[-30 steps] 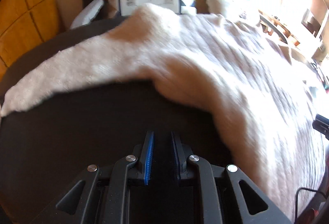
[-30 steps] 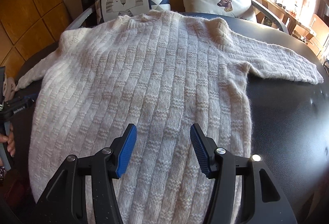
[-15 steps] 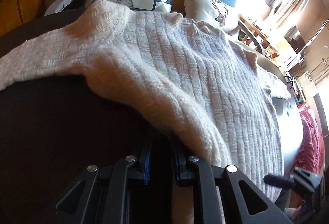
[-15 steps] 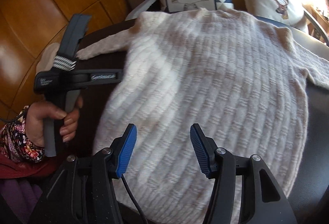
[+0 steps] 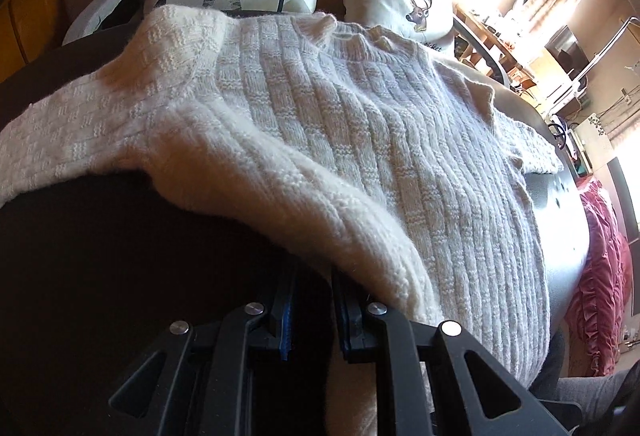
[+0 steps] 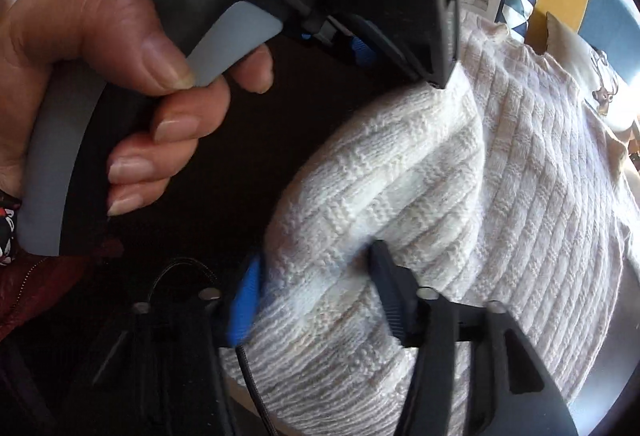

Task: Fold clothes

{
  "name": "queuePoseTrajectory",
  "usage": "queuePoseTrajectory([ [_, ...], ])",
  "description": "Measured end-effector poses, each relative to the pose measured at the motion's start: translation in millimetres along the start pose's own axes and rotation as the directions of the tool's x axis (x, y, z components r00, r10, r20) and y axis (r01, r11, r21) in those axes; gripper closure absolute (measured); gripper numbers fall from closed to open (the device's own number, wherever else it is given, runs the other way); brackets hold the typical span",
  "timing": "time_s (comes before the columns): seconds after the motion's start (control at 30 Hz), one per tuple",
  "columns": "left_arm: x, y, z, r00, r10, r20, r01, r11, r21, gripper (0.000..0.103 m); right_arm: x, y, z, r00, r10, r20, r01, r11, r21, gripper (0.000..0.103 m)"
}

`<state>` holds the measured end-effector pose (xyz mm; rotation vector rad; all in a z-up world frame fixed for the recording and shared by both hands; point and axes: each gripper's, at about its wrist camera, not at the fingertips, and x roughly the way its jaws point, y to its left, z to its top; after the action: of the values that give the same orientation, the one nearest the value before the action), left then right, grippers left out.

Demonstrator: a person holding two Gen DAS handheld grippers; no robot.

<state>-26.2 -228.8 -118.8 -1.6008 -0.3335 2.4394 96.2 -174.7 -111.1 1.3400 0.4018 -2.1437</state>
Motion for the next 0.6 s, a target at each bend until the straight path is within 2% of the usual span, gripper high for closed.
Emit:
queuePoseTrajectory([
  [0.03,-1.3,4.2,-2.9,1.000,-0.013,0.003,0.013,1.000,-0.012,0.087,-2.2,-5.6,-0.6,1.000,0.017,0.010,-0.017,1.000,0.025,0.080],
  [0.07,-2.1,9.1,-6.4,1.000,-0.027,0.006,0.027,0.999,-0.025,0.087,-3.7,-13.7,-2.2,0.999,0.044,0.020,-0.045,0.997,0.068,0.083],
  [0.13,-6.8,20.7,-14.3,0.998,-0.056,0.017,0.057,0.997,-0.053,0.087,-6.8,-30.7,-6.3,0.994,0.100,0.044,-0.105,0.982,0.157,0.084],
  [0.23,-11.6,32.7,-29.3,0.996,-0.084,0.031,0.086,0.994,-0.068,0.087,-15.7,-61.0,-16.6,0.972,0.202,0.117,-0.228,0.930,0.287,0.085],
  [0.3,-12.4,37.2,-39.5,0.994,-0.104,0.030,0.105,0.992,-0.071,0.087,-21.4,-85.2,-25.6,0.948,0.264,0.178,-0.314,0.871,0.377,0.085],
  [0.37,-11.5,39.1,-48.9,0.988,-0.155,0.026,0.156,0.985,-0.078,0.087,-24.3,-115.7,-38.3,0.900,0.345,0.267,-0.434,0.768,0.471,0.085],
  [0.43,-6.8,38.1,-56.3,0.977,-0.211,0.013,0.212,0.973,-0.094,0.087,-24.8,-141.2,-50.6,0.859,0.385,0.338,-0.512,0.677,0.529,0.085],
  [0.47,-3.7,36.0,-58.5,0.969,-0.246,0.004,0.245,0.964,-0.104,0.087,-24.3,-151.9,-56.6,0.841,0.397,0.366,-0.540,0.638,0.548,0.085],
  [0.6,10.8,18.4,-62.2,0.929,-0.369,-0.040,0.362,0.924,-0.121,0.087,-20.5,-182.2,-74.4,0.800,0.405,0.442,-0.600,0.531,0.599,0.085],
])
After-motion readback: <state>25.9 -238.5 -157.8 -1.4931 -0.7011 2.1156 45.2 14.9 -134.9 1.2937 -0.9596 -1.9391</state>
